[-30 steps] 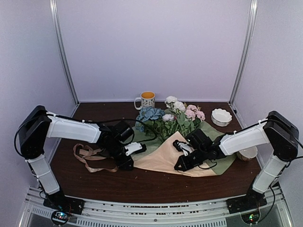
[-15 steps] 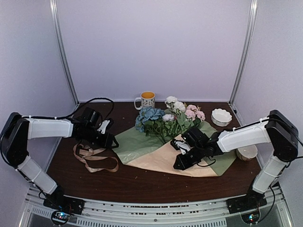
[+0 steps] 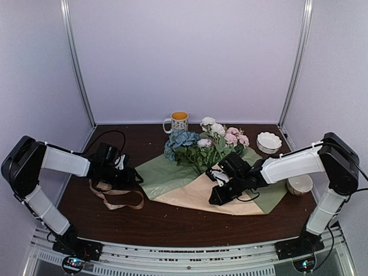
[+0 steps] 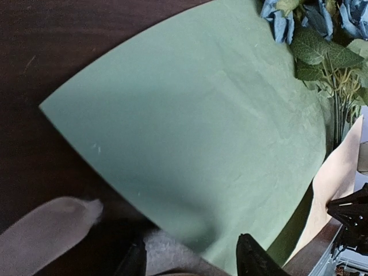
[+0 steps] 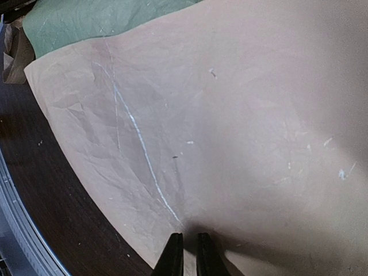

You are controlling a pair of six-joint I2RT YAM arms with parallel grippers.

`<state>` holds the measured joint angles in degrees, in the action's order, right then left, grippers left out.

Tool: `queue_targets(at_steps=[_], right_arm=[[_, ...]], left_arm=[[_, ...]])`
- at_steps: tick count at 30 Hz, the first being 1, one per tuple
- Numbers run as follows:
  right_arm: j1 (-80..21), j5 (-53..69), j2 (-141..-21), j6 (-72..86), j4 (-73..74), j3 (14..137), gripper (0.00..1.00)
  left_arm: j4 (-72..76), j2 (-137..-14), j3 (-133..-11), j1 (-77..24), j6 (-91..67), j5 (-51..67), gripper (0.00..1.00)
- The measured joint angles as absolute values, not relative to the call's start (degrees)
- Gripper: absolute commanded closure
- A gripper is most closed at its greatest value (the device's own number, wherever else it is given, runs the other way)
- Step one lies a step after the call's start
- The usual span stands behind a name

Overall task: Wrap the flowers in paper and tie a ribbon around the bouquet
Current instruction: Pick up the one-fourth-folded wrapping paper from the center of the board.

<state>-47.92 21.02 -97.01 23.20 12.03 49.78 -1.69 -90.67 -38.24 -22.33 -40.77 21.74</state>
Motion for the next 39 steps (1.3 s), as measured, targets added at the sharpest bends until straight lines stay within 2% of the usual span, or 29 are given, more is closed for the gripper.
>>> queue_targets(at_steps=[5,10,13,18,22,29,33,39], right_arm=[[-47.97,21.10,-97.43,23.59,11.60,49.82,0.89],[-48.14,21.04,-97.54,24.03,10.98,49.82,0.90],[-48.14,21.10,-98.06,24.32,10.26,49.82,0.90],[-48.14,21.08,-98.13,24.45,9.96,49.76,0.90],[-48.14,21.06,-98.13,24.64,9.67,49.63,0.90],[-48.16,20.95,-98.10,24.88,9.69,49.60,0.90],[-48.21,20.93,-98.10,24.86,9.67,49.60,0.89],[-48.25,20.93,-98.10,25.04,9.63,49.60,0.88]], left_arm=[[5.08,-95.94,-40.56,-22.33,-42.33,25.98,0.45],[6.63,-96.99,-40.66,-22.33,-42.85,27.16,0.60],[6.33,-97.19,-40.60,-22.33,-43.07,27.07,0.63],[6.68,-95.00,-38.35,-22.33,-43.68,25.76,0.55],[8.56,-92.23,-35.48,-22.39,-46.17,26.00,0.53],[23.53,-89.93,-25.41,-24.38,-57.95,28.03,0.43],[25.47,-91.33,-26.11,-25.74,-59.53,27.90,0.44],[32.73,-98.28,-28.93,-26.15,-61.25,30.98,0.51]])
